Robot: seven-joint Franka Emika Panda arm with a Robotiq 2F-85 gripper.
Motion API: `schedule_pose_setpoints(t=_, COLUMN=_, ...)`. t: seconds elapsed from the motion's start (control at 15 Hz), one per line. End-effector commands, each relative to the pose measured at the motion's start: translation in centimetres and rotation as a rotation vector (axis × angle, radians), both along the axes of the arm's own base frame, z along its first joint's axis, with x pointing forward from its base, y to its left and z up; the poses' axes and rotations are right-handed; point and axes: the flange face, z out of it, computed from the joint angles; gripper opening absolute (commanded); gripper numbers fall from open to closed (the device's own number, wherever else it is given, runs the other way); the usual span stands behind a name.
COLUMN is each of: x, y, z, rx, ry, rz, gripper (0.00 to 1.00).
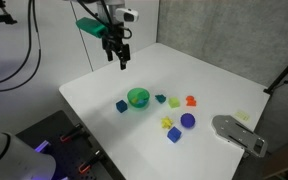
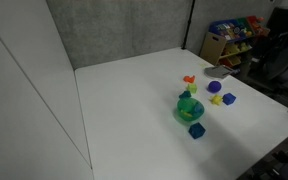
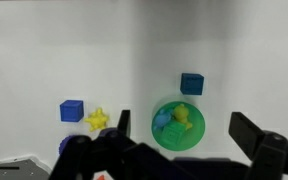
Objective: Remove the yellow object from the green bowl and put it on the table
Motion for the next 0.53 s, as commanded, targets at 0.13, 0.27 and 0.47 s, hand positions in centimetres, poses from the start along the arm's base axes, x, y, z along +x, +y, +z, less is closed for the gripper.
schedule_pose_setpoints(t=0.13, x=0.0, y=0.5, z=8.1, rx=-0.026, ry=-0.037, rz=-0.045, gripper=1.0)
schedule_pose_setpoints(t=0.27, x=0.2, y=0.6, z=9.0, rx=-0.027, ry=-0.046, rz=-0.049, gripper=1.0)
schedule_pose_setpoints(t=0.47, x=0.0, y=0.8, z=8.1, rx=-0.011, ry=-0.049, rz=-0.025, gripper=1.0)
